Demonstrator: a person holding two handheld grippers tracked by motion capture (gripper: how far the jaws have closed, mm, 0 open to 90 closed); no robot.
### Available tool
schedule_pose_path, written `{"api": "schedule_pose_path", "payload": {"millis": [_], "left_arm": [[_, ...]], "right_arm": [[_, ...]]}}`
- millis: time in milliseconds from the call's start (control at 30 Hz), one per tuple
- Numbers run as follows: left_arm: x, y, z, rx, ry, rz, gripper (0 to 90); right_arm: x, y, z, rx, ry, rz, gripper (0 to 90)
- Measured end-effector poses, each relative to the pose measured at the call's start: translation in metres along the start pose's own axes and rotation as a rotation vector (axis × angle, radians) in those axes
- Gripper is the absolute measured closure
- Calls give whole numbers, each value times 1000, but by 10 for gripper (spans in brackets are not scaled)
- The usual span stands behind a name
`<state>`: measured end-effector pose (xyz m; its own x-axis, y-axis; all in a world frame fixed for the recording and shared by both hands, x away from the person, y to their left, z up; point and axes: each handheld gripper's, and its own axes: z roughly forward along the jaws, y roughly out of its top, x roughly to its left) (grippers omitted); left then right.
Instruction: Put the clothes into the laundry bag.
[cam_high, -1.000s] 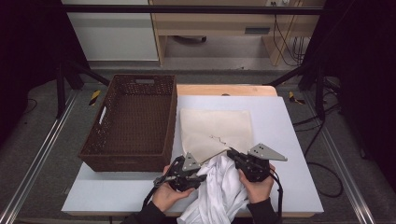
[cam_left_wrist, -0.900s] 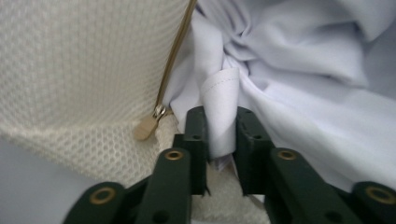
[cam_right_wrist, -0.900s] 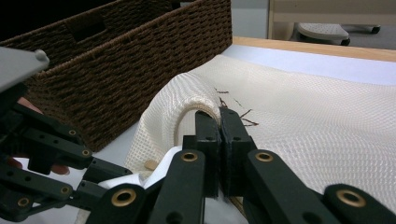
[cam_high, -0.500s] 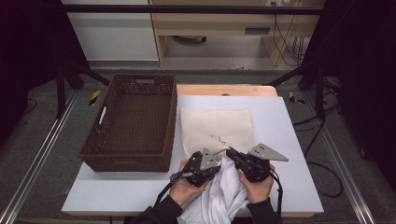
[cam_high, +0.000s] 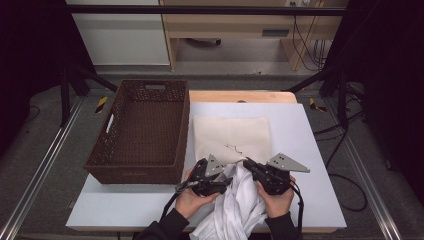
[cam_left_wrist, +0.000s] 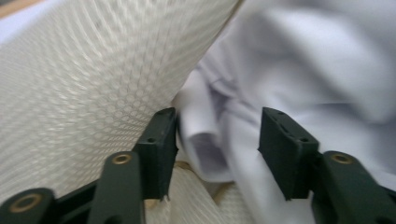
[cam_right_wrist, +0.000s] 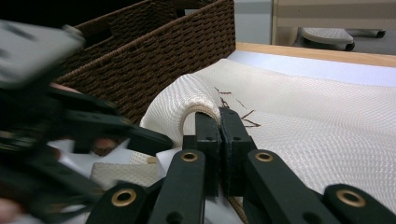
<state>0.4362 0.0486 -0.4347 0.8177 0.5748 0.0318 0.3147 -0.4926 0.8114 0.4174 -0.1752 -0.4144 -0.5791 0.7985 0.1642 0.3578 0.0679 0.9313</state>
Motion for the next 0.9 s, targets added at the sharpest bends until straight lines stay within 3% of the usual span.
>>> {"api": "schedule_pose_path", "payload": {"millis": [100, 200, 333, 467, 500, 600, 633, 667, 700, 767, 900], "left_arm": [[-8, 4, -20, -40, -48, 11, 387], [-21, 5, -27, -41, -91, 29, 356], [-41, 1, -14, -17, -123, 42, 331], [-53, -2, 16, 37, -116, 52, 332], [-53, -4, 23, 50, -98, 57, 359], [-48, -4, 32, 79, -119, 20, 502], [-47, -3, 32, 91, -89, 29, 584], [-45, -2, 31, 99, -86, 39, 694], [-43, -2, 30, 108, -93, 29, 737], [-44, -1, 27, 102, -74, 41, 800], [-39, 4, 23, 101, -38, 46, 816]], "right_arm": [[0, 0, 0, 3, -4, 1, 880], [0, 0, 1, 4, -4, 1, 879], [0, 0, 1, 3, -7, 4, 878], [1, -1, 2, 6, -7, -3, 879], [1, -1, 2, 6, -8, -2, 879], [0, -1, 2, 15, -20, -4, 880], [-1, -1, 1, 16, -18, 1, 880], [-2, -1, 1, 15, -17, 6, 880], [-2, -1, 1, 15, -16, 6, 880], [-1, -1, 2, 16, -18, 5, 880], [-2, 0, 0, 13, -21, 10, 880]]}}
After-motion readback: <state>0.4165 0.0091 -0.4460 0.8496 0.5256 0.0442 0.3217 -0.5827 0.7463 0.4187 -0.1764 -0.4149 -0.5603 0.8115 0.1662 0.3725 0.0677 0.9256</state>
